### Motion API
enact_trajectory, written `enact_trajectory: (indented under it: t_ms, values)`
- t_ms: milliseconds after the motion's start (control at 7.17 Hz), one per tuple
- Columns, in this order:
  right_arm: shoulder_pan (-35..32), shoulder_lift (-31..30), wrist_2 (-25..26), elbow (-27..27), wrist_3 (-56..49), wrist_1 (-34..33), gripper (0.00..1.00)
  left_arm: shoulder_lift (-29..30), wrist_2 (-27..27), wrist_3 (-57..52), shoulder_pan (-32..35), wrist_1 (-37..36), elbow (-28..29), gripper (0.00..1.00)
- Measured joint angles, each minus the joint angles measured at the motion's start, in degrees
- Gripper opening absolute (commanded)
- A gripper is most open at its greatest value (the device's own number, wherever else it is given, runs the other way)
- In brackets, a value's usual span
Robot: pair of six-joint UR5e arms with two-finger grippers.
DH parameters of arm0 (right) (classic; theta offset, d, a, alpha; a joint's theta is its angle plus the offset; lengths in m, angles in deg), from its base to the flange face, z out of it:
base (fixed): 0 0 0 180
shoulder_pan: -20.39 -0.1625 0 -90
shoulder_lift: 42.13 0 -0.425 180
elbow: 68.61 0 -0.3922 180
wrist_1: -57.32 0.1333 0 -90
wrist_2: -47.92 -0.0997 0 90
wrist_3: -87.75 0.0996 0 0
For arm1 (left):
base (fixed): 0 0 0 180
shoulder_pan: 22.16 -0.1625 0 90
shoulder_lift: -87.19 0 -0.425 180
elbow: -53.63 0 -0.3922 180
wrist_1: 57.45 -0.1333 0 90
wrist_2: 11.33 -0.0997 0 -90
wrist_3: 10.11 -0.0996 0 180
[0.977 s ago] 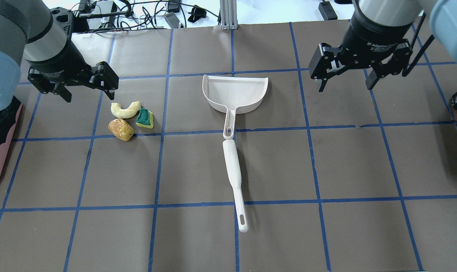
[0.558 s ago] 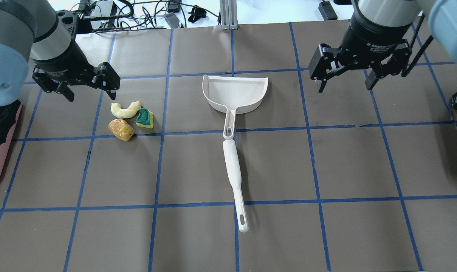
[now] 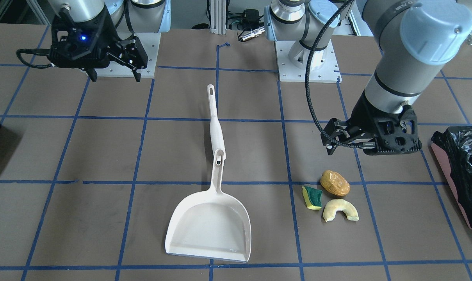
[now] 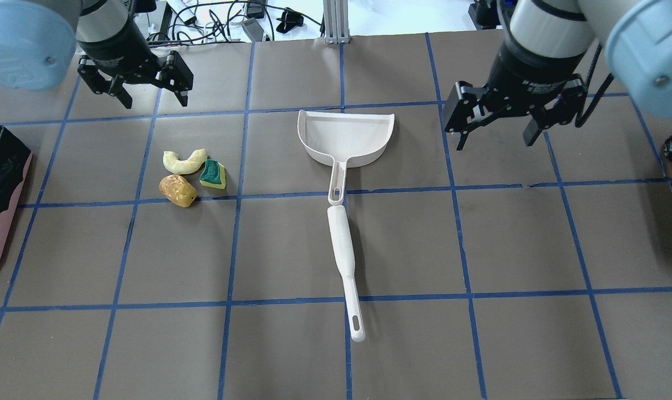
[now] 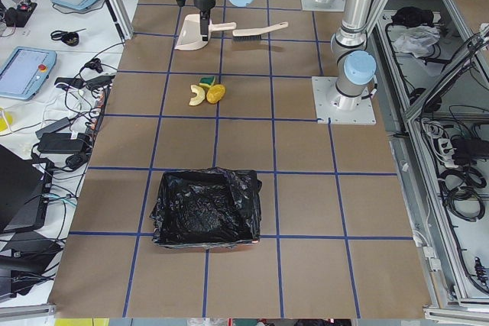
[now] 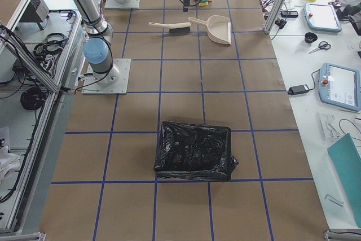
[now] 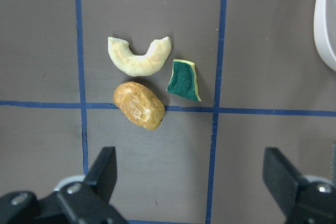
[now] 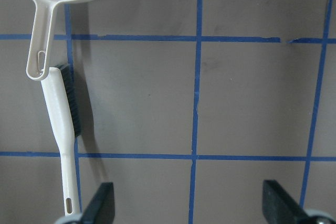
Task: Sweep and dump trash in nearest bin
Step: 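Reach the left gripper to the dustpan handle while the right gripper reaches the brush handle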
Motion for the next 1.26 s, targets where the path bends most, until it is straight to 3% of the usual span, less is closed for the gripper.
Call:
enact_trajectory:
  t_ms: [419,698,977,1256]
  values:
    - [-12.59,2.11,-0.75,-7.17,6.64,-7.41,1.0,8.22,1.33,3.81,5.15,0.17,7.9,1.0]
    - [-19.33,3.19,-0.81,-16.87,9.18,-20.14,0.97,12.66,1.59,7.15,9.81,-0.17,10.11,1.0]
    - [-21.78,3.65,-0.99,-25.84,9.77,-29.5,0.95,15.24,1.78,8.58,13.94,-0.49,10.39,1.0]
    - [-23.87,5.48,-1.06,-29.98,10.62,-33.4,0.92,17.21,3.4,9.44,16.56,-1.59,10.32,1.0]
